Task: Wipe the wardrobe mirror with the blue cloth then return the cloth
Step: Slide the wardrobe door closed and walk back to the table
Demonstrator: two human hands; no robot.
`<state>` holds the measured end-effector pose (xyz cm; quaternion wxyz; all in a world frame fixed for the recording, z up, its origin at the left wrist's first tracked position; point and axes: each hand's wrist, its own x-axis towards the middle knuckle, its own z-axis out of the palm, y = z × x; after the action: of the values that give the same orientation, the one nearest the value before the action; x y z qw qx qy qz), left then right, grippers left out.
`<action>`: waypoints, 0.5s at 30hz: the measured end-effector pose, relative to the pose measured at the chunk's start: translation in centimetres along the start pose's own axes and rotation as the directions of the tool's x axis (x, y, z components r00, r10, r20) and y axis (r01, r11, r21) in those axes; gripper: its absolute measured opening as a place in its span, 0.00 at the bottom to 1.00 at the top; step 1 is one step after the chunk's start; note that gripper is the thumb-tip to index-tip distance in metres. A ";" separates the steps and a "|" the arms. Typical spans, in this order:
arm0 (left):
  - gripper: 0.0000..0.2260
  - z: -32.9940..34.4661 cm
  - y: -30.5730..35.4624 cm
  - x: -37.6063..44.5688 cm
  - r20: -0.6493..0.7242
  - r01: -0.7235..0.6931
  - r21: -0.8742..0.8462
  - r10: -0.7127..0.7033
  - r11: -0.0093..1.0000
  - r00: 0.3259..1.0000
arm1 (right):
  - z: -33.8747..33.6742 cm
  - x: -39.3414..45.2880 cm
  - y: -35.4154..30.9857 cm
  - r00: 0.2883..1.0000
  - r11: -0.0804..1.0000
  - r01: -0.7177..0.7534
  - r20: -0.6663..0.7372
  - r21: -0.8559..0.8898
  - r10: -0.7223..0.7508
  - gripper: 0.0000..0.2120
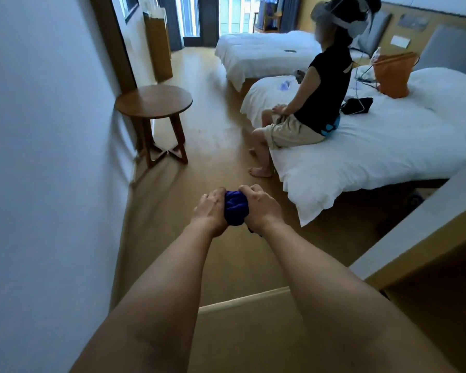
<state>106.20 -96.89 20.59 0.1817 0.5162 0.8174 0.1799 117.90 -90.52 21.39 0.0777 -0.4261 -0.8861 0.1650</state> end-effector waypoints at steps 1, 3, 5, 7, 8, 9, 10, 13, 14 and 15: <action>0.18 -0.5 -0.8 0.7 -0.037 0.003 0.000 -0.003 1.000 0.999 | 0.3 1.2 -0.7 1.000 0.999 0.027 0.010 -0.037 -0.027 0.25; 0.15 -1.4 -2.2 1.8 -0.072 0.013 0.037 -0.010 0.999 0.997 | 0.7 3.2 -1.8 0.997 0.990 0.070 0.030 -0.123 -0.067 0.26; 0.14 -2.1 -3.3 3.2 -0.100 0.039 0.069 -0.032 0.997 0.994 | 1.2 5.4 -2.7 0.994 0.977 0.107 0.037 -0.186 -0.102 0.27; 0.14 -2.6 -4.1 4.6 -0.132 0.065 0.085 -0.054 0.994 0.990 | 1.9 7.6 -3.1 0.990 0.966 0.138 0.042 -0.216 -0.132 0.28; 0.15 -2.7 -4.5 5.3 -0.144 0.075 0.088 -0.061 0.993 0.988 | 2.1 8.6 -3.2 0.989 0.962 0.150 0.046 -0.228 -0.143 0.29; 0.15 -2.9 -4.8 6.3 -0.155 0.083 0.089 -0.068 0.993 0.986 | 2.4 9.9 -3.3 0.986 0.957 0.164 0.049 -0.238 -0.157 0.29; 0.15 -3.0 -5.2 7.2 -0.163 0.092 0.092 -0.076 0.991 0.984 | 2.6 11.1 -3.3 0.984 0.952 0.177 0.051 -0.248 -0.169 0.30; 0.17 -3.5 -5.9 10.8 -0.187 0.117 0.110 -0.095 0.987 0.978 | 2.9 15.2 -3.1 0.974 0.933 0.224 0.052 -0.283 -0.219 0.30; 0.17 -3.7 -6.1 12.3 -0.195 0.122 0.116 -0.098 0.986 0.976 | 2.9 16.9 -2.9 0.970 0.925 0.244 0.053 -0.292 -0.239 0.31; 0.17 -4.0 -6.2 13.7 -0.202 0.128 0.126 -0.101 0.984 0.974 | 2.8 18.5 -2.7 0.965 0.919 0.260 0.056 -0.297 -0.255 0.31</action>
<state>93.96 -87.38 19.53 0.0745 0.4595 0.8701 0.1618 103.58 -78.30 19.65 0.0254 -0.3114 -0.9497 0.0197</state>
